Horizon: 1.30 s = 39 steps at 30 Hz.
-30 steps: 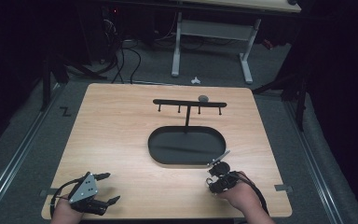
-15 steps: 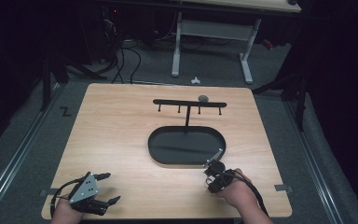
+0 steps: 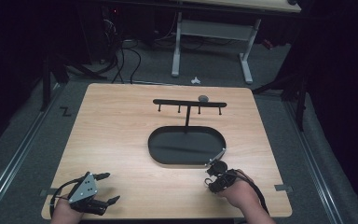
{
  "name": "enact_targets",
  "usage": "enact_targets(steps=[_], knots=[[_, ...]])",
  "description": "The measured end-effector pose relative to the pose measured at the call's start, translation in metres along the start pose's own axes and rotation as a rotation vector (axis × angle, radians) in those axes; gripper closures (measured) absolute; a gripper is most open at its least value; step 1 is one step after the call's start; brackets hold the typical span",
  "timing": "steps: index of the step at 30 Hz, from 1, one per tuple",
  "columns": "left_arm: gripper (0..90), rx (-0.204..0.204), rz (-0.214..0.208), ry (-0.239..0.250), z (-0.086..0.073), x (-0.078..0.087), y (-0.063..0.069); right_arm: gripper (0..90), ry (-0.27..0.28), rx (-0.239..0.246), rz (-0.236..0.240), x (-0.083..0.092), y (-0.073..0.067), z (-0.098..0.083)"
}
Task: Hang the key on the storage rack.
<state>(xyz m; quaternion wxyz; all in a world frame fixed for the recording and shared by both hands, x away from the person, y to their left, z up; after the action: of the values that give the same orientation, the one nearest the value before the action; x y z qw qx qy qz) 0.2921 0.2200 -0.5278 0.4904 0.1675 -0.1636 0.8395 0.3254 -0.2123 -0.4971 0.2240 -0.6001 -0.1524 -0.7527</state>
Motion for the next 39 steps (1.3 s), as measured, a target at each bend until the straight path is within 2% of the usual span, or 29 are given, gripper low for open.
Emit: enact_targets(steps=[4, 11, 16, 22, 30, 32, 33, 39], knots=[[15.3, -0.001, -0.002, -0.004, 0.0, -0.001, 0.0, 72.6, 0.018, 0.002, 0.002, 0.005, 0.003, -0.001], [15.3, -0.004, -0.004, -0.006, 0.0, -0.001, 0.001, 72.6, 0.09, -0.04, 0.018, 0.026, 0.012, -0.003], [15.3, -0.004, -0.004, -0.006, 0.0, -0.001, 0.001, 72.6, 0.116, -0.049, 0.016, 0.035, 0.019, -0.004], [15.3, -0.004, -0.004, -0.007, 0.0, -0.001, 0.0, 72.6, 0.125, -0.079, 0.019, 0.045, 0.025, -0.005], [15.3, -0.004, -0.004, -0.006, 0.0, -0.001, 0.001, 72.6, 0.139, -0.1, 0.009, 0.051, 0.033, -0.007], [15.3, -0.004, -0.004, -0.006, 0.0, -0.001, 0.001, 72.5, 0.143, -0.09, 0.007, 0.052, 0.034, -0.007], [15.3, -0.004, -0.004, -0.006, 0.0, -0.001, 0.001, 72.6, 0.142, -0.105, 0.009, 0.053, 0.035, -0.007], [15.4, -0.004, -0.004, -0.005, 0.0, -0.001, 0.001, 72.6, 0.151, -0.121, 0.005, 0.058, 0.041, -0.008]])
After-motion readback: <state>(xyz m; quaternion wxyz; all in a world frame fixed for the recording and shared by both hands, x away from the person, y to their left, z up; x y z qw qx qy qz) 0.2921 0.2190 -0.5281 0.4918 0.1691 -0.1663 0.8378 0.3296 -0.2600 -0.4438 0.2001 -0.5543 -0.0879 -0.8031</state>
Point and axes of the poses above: each handheld gripper's, and its own axes: x roughly backward along the jaws, z roughly out of its top, y roughly to its right, the point moved 1 cm from there along -x, roughly forward along the jaws, and after that the axes turned 6 degrees about y, right-handed, at the moved point
